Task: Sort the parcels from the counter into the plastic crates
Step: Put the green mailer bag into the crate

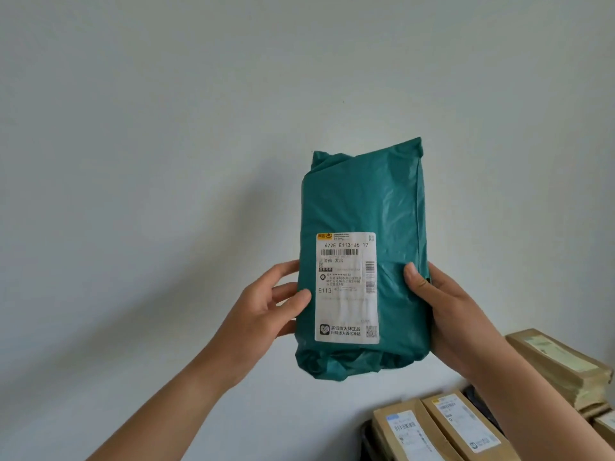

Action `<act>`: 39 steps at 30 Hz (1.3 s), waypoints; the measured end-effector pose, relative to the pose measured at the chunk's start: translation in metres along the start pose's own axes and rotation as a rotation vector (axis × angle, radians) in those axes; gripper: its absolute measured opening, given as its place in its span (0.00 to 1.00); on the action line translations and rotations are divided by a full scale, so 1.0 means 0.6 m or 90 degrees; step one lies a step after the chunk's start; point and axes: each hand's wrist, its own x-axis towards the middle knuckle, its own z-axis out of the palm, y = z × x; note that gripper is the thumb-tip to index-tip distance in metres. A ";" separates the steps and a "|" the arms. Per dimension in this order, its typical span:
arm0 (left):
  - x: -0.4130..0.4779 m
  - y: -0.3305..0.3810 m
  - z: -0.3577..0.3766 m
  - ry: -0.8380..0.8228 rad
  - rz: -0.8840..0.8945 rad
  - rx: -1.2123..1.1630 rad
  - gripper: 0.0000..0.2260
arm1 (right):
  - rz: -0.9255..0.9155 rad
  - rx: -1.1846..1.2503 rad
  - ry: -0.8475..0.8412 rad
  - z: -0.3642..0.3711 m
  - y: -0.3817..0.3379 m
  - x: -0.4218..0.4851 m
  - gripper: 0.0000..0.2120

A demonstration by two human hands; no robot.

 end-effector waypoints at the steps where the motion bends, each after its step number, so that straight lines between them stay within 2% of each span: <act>1: -0.002 0.005 -0.003 0.005 0.005 0.002 0.15 | 0.001 -0.019 -0.031 -0.002 -0.003 -0.002 0.18; 5: -0.018 0.041 -0.011 -0.013 0.037 -0.022 0.15 | -0.044 -0.111 -0.131 -0.016 -0.026 -0.012 0.22; 9: -0.038 0.084 -0.012 -0.048 0.085 -0.030 0.15 | -0.121 -0.100 -0.175 -0.017 -0.049 -0.027 0.21; 14: -0.067 0.128 -0.006 -0.073 0.164 -0.022 0.08 | -0.207 -0.090 -0.207 -0.005 -0.080 -0.050 0.25; 20: -0.078 0.145 -0.003 -0.061 0.206 -0.003 0.09 | -0.254 -0.105 -0.209 0.006 -0.095 -0.060 0.24; 31: -0.082 0.126 -0.019 -0.055 0.195 0.019 0.11 | -0.226 -0.144 -0.214 0.014 -0.082 -0.051 0.23; 33: -0.078 0.117 -0.023 -0.044 0.177 0.028 0.13 | -0.212 -0.154 -0.198 0.014 -0.071 -0.038 0.21; 36: -0.061 0.093 -0.037 -0.028 0.132 0.033 0.15 | -0.162 -0.153 -0.197 0.014 -0.045 -0.011 0.24; 39: -0.039 0.055 -0.058 -0.006 0.082 0.042 0.13 | -0.105 -0.162 -0.181 0.021 -0.010 0.022 0.24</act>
